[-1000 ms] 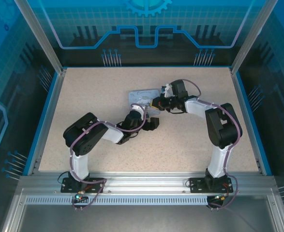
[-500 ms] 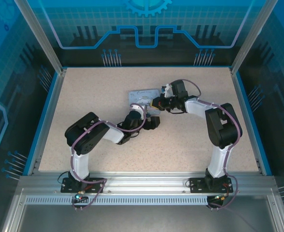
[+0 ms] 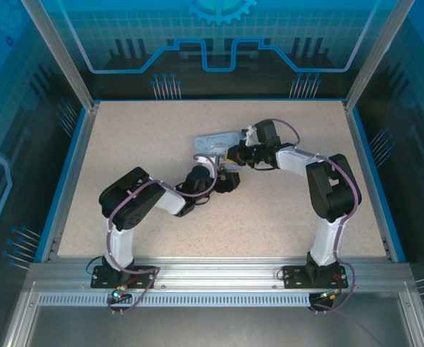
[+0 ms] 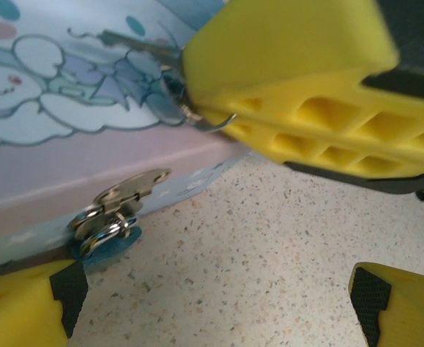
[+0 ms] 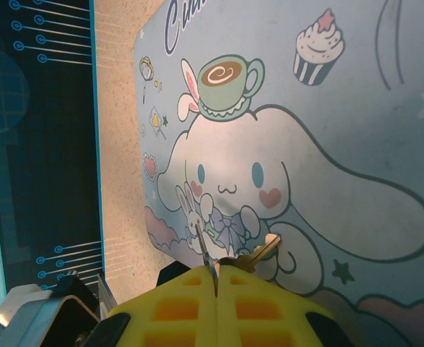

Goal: Unlock a padlock with a key

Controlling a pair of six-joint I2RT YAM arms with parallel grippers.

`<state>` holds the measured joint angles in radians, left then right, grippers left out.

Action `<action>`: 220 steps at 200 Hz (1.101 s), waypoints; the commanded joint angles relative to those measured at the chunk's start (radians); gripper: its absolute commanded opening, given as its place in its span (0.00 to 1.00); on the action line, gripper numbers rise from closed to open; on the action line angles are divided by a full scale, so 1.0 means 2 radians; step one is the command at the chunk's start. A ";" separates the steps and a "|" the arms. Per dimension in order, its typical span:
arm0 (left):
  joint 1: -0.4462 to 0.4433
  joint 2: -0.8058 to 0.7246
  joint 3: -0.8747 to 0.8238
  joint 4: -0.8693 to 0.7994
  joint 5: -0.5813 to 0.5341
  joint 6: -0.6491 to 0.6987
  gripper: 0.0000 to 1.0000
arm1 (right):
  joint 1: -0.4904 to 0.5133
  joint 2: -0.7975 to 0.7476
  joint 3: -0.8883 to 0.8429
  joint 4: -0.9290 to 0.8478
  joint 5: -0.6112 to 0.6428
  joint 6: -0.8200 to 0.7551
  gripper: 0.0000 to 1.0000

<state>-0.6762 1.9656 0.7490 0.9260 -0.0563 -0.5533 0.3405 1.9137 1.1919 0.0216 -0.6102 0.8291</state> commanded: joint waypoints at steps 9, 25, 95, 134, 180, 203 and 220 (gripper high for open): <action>0.004 -0.001 -0.017 0.020 -0.005 -0.009 0.96 | -0.005 -0.005 0.005 -0.012 -0.005 -0.005 0.00; 0.004 -0.008 -0.022 0.019 -0.005 -0.009 0.96 | -0.013 -0.016 0.015 -0.017 -0.006 -0.006 0.00; 0.007 -0.038 -0.030 -0.013 -0.001 0.006 0.98 | -0.046 -0.012 0.051 -0.039 -0.007 -0.011 0.00; 0.010 -0.043 -0.014 -0.052 0.002 0.022 0.98 | -0.054 0.011 0.053 -0.039 -0.006 -0.013 0.00; 0.011 -0.039 0.018 -0.107 0.005 0.058 0.98 | -0.055 0.023 0.048 -0.040 -0.006 -0.018 0.00; 0.011 -0.033 0.037 -0.133 0.004 0.078 0.98 | -0.055 0.024 0.046 -0.039 -0.006 -0.019 0.00; 0.010 -0.029 0.048 -0.146 -0.001 0.092 0.98 | -0.055 0.025 0.045 -0.039 -0.007 -0.020 0.00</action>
<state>-0.6621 1.9079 0.7975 0.6991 -0.0559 -0.4477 0.2401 1.9362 1.2751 -0.0334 -0.6273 0.8097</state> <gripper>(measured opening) 0.985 0.064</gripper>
